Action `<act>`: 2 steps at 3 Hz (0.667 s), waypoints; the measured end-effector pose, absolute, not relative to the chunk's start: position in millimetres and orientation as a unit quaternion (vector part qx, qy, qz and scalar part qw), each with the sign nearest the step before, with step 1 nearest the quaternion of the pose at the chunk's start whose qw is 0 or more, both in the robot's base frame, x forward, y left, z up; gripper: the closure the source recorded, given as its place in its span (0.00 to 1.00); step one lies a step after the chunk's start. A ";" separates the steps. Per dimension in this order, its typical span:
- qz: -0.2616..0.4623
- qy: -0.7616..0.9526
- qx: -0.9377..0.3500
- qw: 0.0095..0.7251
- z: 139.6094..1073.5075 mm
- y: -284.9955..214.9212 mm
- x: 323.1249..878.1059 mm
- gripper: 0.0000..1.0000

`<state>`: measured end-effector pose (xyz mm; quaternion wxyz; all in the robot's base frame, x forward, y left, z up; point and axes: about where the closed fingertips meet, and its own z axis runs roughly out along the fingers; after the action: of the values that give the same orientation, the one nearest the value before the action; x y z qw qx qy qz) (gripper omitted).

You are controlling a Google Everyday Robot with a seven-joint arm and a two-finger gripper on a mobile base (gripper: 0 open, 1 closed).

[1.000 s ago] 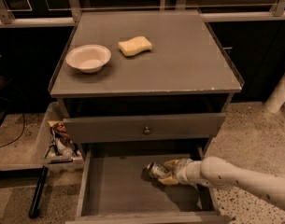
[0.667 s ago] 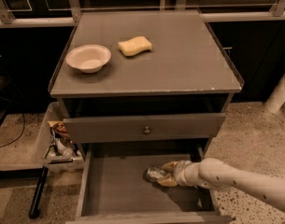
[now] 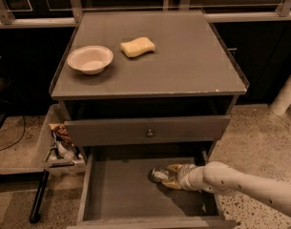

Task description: Place 7up can into middle drawer

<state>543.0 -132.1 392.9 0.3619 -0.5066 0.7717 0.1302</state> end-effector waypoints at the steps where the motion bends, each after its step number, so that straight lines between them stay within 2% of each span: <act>1: 0.130 0.772 -0.507 0.362 392.9 -132.0 543.0 0.13; 2: 0.130 0.772 -0.507 0.362 392.9 -132.0 543.0 0.00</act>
Offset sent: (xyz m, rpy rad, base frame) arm 0.0000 0.0000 0.0000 0.0000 0.0000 0.0000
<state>543.0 -132.0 392.9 0.3619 -0.5066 0.7717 0.1302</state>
